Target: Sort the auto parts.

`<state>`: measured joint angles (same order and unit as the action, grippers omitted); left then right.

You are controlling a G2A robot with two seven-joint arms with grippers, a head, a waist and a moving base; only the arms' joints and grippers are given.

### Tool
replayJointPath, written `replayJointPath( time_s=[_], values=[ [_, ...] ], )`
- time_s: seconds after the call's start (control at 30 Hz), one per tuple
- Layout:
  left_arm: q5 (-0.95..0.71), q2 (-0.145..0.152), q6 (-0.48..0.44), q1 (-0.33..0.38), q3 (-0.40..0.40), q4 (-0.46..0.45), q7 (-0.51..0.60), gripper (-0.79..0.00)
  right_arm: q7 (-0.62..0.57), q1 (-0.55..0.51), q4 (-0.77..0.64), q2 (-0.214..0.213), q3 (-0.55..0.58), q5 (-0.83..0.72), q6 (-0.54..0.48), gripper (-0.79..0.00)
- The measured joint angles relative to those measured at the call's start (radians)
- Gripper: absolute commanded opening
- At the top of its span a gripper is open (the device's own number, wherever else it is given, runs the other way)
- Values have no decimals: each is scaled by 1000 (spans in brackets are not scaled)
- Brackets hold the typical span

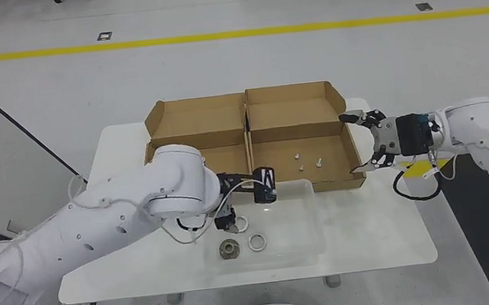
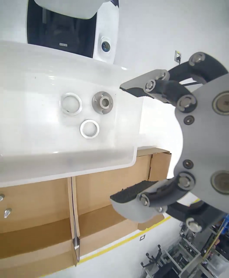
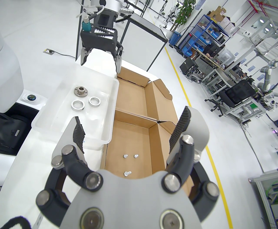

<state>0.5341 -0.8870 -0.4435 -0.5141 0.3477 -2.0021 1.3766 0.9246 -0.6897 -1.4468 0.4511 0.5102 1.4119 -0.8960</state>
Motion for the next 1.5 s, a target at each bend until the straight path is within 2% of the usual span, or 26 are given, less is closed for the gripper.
replayJointPath(
  time_s=[0.4,0.73,1.23,1.5],
  values=[
    [11,-83,35,15,-65,104,-37,0,0,0,0,0,0,0,0,0],
    [22,-151,45,0,-123,182,-36,0,0,0,0,0,0,0,0,0],
    [72,-222,49,-22,-152,281,-57,0,0,0,0,0,0,0,0,0],
    [79,-247,40,-33,-157,317,-45,0,0,0,0,0,0,0,0,0]
  ],
)
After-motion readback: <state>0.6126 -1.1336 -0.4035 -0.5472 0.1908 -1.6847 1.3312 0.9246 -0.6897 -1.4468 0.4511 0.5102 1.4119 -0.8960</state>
